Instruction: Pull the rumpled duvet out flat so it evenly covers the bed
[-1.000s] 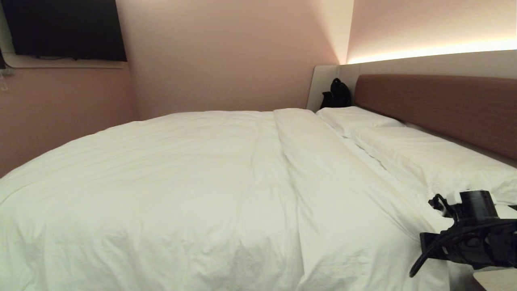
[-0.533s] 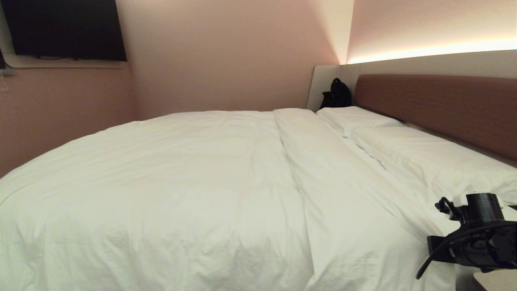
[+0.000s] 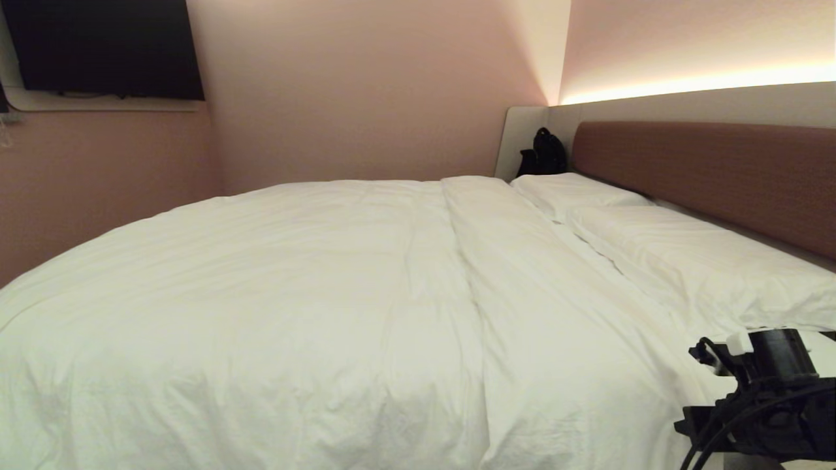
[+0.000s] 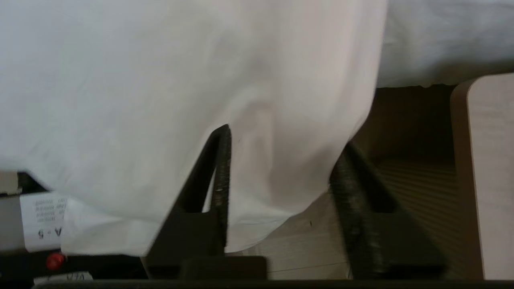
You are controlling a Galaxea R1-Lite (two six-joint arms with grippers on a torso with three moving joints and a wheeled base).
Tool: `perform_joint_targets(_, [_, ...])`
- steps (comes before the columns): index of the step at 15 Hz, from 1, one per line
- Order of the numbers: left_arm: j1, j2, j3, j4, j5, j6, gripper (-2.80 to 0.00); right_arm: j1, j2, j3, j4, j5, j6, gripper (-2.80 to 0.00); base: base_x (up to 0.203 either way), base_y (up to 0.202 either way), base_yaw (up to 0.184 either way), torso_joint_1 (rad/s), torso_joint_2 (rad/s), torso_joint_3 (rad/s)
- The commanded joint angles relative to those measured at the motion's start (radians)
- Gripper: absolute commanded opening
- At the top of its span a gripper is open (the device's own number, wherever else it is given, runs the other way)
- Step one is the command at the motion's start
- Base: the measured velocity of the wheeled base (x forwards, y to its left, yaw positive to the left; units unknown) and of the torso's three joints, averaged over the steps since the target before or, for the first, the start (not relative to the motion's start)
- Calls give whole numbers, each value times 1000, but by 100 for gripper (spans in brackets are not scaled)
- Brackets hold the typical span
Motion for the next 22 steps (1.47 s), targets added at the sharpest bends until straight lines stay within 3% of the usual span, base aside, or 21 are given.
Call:
perform_joint_targets(1, [0, 0, 0, 0, 0, 0, -280, 44, -109, 37, -7, 4, 0, 0, 0, 0, 0, 0, 0, 0])
perform_joint_targets(5, [0, 0, 0, 0, 0, 0, -280, 108, -310, 62, 48, 4, -3, 0, 0, 0, 0, 0, 0, 0])
perform_joint_targets(8, [0, 0, 0, 0, 0, 0, -280, 132, -515, 6, 209, 3, -4, 0, 0, 0, 0, 0, 0, 0])
perform_joint_targets(9, [0, 0, 0, 0, 0, 0, -280, 138, -617, -25, 277, 3, -4, -280, 0, 0, 0, 0, 0, 0])
perform_joint_targets(13, [0, 0, 0, 0, 0, 0, -280, 151, -892, -208, 553, 1, 0, -280, 0, 0, 0, 0, 0, 0])
perform_joint_targets(16, [0, 0, 0, 0, 0, 0, -280, 150, -1005, -263, 590, -7, 10, -280, 0, 0, 0, 0, 0, 0])
perform_joint_targets(22, [0, 0, 0, 0, 0, 0, -280, 147, -1282, -220, 595, -28, 10, -280, 0, 0, 0, 0, 0, 0])
